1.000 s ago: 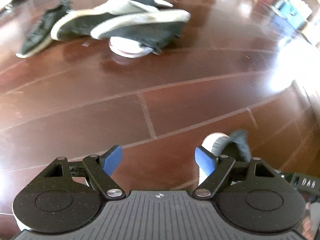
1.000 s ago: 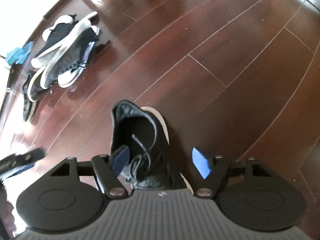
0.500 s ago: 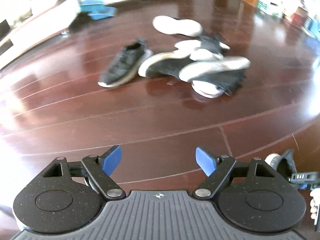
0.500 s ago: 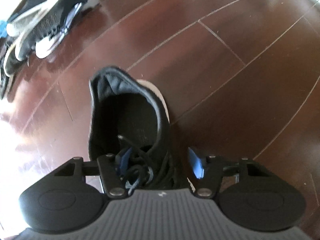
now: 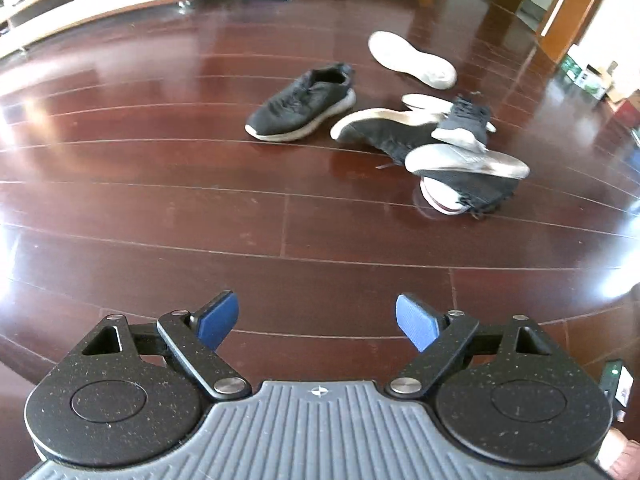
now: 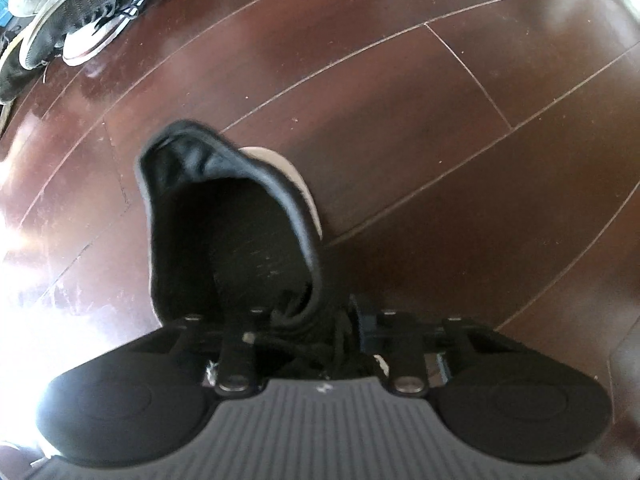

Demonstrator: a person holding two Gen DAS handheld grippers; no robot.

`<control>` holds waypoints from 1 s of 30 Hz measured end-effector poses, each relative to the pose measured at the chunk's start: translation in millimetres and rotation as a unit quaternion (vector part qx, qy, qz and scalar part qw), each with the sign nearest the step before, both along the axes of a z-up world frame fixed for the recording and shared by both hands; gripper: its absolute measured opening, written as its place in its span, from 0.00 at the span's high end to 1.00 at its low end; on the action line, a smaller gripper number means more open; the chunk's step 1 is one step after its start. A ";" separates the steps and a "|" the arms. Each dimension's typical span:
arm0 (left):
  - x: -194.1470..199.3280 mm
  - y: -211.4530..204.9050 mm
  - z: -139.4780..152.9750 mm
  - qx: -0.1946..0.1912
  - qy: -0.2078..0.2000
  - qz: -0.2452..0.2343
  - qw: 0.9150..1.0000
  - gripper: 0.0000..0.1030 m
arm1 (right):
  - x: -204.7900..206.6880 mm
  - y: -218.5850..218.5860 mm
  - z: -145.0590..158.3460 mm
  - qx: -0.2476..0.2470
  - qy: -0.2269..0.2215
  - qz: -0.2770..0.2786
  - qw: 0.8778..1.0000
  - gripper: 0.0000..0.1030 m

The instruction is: Organize scattered shoes

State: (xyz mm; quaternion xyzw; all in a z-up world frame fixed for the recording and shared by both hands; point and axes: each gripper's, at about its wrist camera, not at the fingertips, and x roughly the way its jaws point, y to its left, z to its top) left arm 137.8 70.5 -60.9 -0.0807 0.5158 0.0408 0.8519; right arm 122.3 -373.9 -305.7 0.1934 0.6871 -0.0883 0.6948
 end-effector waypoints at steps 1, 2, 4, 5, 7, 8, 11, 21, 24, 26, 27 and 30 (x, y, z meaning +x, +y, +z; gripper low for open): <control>2.6 -1.7 2.6 -0.001 -0.006 -0.005 1.000 0.12 | 0.9 1.6 3.0 0.002 0.001 -0.001 1.000 0.76; 4.1 -3.0 9.3 -0.003 -0.019 -0.011 1.000 0.12 | 2.2 3.6 5.9 0.005 0.000 -0.001 1.000 0.77; 5.0 -4.4 12.2 -0.004 -0.027 -0.012 1.000 0.12 | 4.7 7.4 11.7 0.011 0.000 -0.002 1.000 0.78; 4.9 -3.4 14.5 -0.006 -0.031 -0.011 0.999 0.12 | 7.1 9.4 16.2 0.016 -0.001 -0.002 1.000 0.78; 4.7 0.9 18.0 -0.012 -0.035 -0.003 0.999 0.12 | 18.0 13.5 34.3 0.029 -0.008 -0.001 1.000 0.79; 4.7 4.3 19.4 -0.018 -0.036 0.004 0.999 0.12 | 22.1 15.6 42.6 0.032 -0.013 0.001 0.999 0.79; 5.5 11.3 21.4 -0.026 -0.038 0.019 0.999 0.12 | 48.0 35.9 81.8 0.035 -0.041 0.031 0.998 0.79; 5.6 37.4 14.0 0.002 -0.042 0.045 0.998 0.12 | 108.4 152.1 137.2 0.079 -0.079 0.090 0.990 0.79; 3.6 53.5 8.1 0.019 -0.036 0.058 0.997 0.12 | 117.6 202.1 130.4 0.103 -0.071 0.103 0.987 0.79; 2.1 67.5 3.6 0.016 -0.027 0.077 0.997 0.12 | 120.6 228.0 123.6 0.105 -0.067 0.113 0.986 0.79; 2.0 74.6 1.6 0.007 -0.023 0.088 0.996 0.12 | 122.7 241.9 119.6 0.105 -0.065 0.118 0.985 0.79; 1.4 87.8 2.1 -0.009 -0.021 0.105 0.994 0.12 | 124.8 275.3 103.6 0.110 -0.055 0.125 0.985 0.79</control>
